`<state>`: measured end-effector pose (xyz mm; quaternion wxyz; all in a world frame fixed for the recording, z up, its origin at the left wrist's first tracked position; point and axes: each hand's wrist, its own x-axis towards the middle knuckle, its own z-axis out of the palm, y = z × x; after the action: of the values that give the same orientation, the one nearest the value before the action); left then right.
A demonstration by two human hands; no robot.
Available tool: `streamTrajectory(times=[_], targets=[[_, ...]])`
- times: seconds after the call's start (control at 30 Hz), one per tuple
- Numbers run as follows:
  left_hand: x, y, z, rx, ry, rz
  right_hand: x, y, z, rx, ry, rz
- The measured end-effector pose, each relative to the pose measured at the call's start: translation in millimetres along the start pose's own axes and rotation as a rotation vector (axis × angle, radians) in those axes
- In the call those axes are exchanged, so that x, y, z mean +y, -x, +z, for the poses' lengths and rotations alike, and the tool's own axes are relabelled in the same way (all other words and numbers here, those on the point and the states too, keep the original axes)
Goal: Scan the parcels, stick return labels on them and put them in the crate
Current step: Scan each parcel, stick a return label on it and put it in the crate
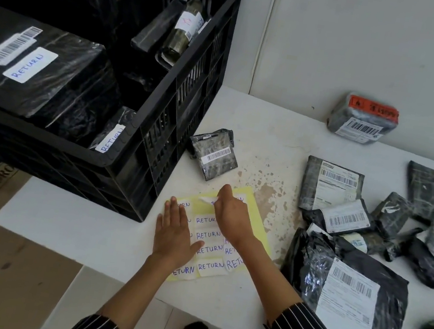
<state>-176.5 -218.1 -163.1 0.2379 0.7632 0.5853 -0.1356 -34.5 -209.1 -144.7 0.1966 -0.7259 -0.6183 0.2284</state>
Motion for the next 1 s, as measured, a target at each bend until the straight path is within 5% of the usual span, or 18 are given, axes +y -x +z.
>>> streamTrajectory(times=[0.23, 0.37, 0.57, 1.0], targets=[[4.3, 3.0, -15.6, 0.102, 0.087, 0.025, 16.9, 32.2, -40.1, 0.151, -0.37, 0.12], [44.3, 23.7, -30.4, 0.262, 0.406, 0.134, 40.1, 77.6, -69.6, 0.308, -0.461, 0.215], [150.2, 60.8, -24.8, -0.064, 0.895, 0.146, 77.5, 156.6, -92.1, 0.377, -0.491, 0.402], [204.8, 95.1, 62.2, -0.16, 0.631, 0.412, 139.2, 253.1, -82.7, 0.406, -0.373, 0.641]])
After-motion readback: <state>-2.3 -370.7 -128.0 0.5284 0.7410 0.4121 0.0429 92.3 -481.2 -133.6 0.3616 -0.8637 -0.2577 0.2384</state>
